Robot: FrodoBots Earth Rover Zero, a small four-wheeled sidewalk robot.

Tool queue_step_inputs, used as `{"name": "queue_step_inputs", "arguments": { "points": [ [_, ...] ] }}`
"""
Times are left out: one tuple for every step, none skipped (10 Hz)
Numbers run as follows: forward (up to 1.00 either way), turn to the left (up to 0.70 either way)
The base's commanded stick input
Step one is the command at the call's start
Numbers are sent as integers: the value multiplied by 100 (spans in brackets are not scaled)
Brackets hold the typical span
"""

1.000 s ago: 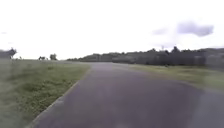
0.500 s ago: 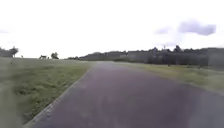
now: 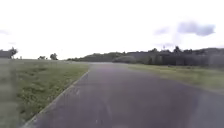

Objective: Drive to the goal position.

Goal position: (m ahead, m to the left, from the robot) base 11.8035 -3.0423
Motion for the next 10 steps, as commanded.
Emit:
{"name": "queue_step_inputs", "arguments": {
  "points": [
    [70, 0],
    [70, 0],
    [70, 0],
    [70, 0],
    [70, 0],
    [70, 0],
    [70, 0],
    [70, 0],
    [70, 0],
    [70, 0]
  ]
}}
